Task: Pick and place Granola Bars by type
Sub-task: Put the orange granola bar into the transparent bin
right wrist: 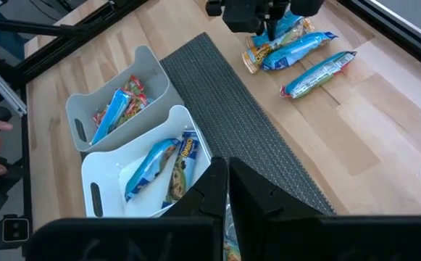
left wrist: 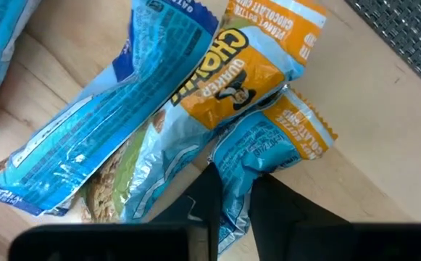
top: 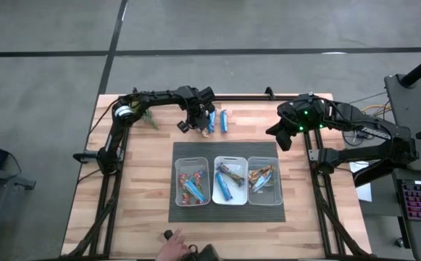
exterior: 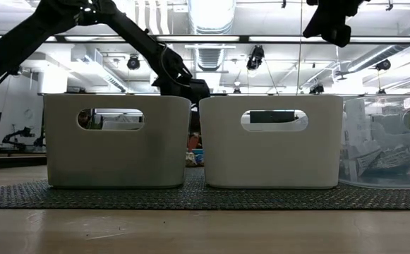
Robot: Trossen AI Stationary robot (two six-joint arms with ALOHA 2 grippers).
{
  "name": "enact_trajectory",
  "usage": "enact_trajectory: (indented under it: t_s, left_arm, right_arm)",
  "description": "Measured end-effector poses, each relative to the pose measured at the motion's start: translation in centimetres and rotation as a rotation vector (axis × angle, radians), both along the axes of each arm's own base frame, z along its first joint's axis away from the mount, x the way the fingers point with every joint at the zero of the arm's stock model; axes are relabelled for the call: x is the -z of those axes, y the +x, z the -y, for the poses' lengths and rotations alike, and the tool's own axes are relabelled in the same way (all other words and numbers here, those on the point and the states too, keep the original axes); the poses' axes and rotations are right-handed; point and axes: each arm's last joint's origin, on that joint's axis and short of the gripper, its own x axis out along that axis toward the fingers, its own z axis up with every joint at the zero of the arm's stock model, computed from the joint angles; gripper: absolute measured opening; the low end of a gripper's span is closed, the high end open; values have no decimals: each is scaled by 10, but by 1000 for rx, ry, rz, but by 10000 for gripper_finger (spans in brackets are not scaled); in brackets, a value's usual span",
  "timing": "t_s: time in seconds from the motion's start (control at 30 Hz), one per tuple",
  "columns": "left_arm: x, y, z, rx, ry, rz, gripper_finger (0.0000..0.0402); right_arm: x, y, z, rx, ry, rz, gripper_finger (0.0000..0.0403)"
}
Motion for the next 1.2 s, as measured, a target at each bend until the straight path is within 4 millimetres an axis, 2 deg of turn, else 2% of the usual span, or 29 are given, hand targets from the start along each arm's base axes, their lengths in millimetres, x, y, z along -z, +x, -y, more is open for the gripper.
enact_trajectory:
  t_s: [0.3, 0.53, 0.77, 0.97, 1.07, 1.2]
  left_arm:
    - [-29, 1, -2, -74, 16, -70, 37]
    - [-71, 5, 1, -188, 75, -104, 37]
    - [-132, 15, 19, -262, 97, 5, 37]
    - [-180, 21, 41, -331, 47, 169, 37]
    - [-193, 24, 54, -332, 39, 258, 37]
    - [-202, 23, 71, -318, 31, 289, 37]
  right_arm:
    - [0, 0, 0, -11, -13, -1, 8]
    - [-1, -1, 0, -32, -32, 2, 8]
    - [-11, -6, -3, -101, -59, 43, 8]
    - [-27, -26, -9, -147, -134, 72, 8]
    - [-32, -38, -12, -147, -149, 100, 8]
    - [-36, -52, -16, -144, -166, 141, 8]
